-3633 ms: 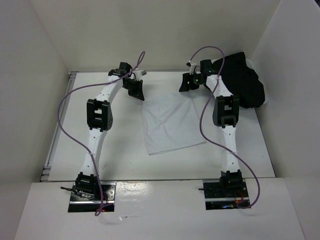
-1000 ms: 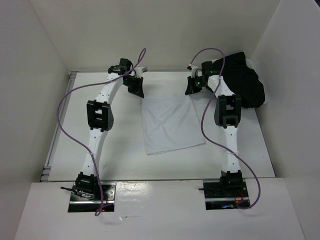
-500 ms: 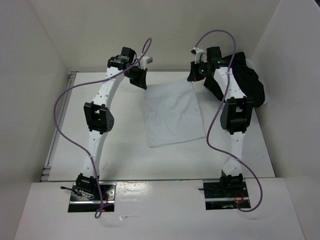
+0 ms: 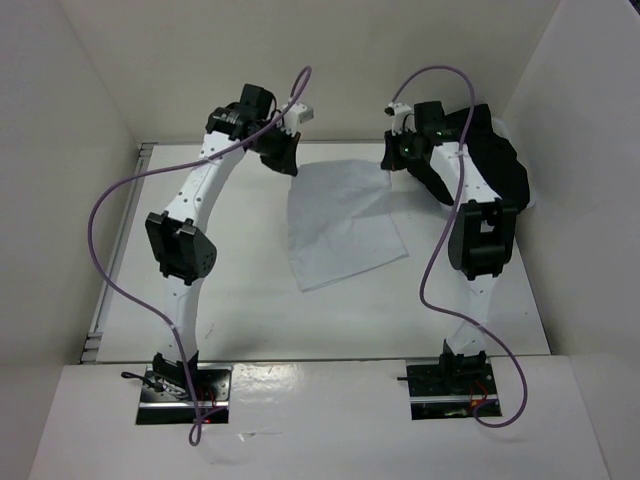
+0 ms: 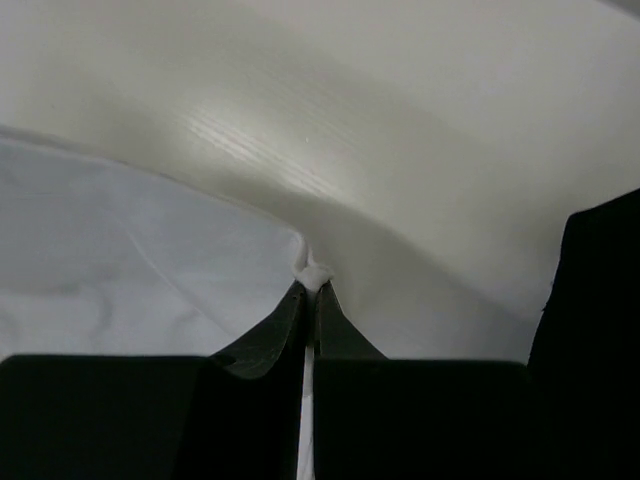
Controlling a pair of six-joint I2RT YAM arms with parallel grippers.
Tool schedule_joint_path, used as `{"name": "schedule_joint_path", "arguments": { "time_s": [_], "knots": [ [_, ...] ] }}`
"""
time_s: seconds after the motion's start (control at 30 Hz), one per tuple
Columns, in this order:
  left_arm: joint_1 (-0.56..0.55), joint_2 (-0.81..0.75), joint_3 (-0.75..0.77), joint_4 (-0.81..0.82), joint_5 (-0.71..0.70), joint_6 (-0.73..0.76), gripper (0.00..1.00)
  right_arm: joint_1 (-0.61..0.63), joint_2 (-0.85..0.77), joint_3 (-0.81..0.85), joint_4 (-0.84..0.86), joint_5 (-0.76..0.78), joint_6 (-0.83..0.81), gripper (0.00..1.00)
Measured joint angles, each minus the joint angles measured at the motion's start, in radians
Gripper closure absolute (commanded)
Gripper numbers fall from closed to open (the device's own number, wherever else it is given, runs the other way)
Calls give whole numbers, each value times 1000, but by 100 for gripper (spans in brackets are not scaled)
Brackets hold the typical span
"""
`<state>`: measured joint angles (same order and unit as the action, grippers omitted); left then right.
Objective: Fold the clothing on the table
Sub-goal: Fold the skirt
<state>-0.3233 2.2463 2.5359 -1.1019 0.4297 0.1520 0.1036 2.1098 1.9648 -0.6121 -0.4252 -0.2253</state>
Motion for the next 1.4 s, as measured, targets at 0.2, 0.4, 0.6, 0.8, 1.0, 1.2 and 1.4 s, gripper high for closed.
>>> {"name": "schedule_joint_path", "arguments": {
  "time_s": [0.2, 0.4, 0.6, 0.8, 1.0, 1.2, 1.4],
  "knots": [
    [14, -175, -510, 190, -33, 7, 100, 3, -62, -198, 27, 46, -12, 100],
    [45, -210, -717, 314, -40, 6, 100, 2, -133, -256, 44, 48, -12, 100],
    [60, -285, -821, 377, -16, 6, 100, 3, -177, -258, 52, 43, -26, 100],
    [46, -354, -829, 394, -12, 7, 100, -3, -215, -290, 55, 47, -35, 100],
    [47, -346, -774, 391, -33, 6, 100, -4, -221, -290, 78, 48, -21, 100],
    [48, -285, -646, 397, -65, 2, 100, -7, -223, -290, 109, 89, 19, 100],
    [46, -165, -496, 399, -88, -29, 100, -11, -224, -290, 142, 145, 54, 100]
  ]
}}
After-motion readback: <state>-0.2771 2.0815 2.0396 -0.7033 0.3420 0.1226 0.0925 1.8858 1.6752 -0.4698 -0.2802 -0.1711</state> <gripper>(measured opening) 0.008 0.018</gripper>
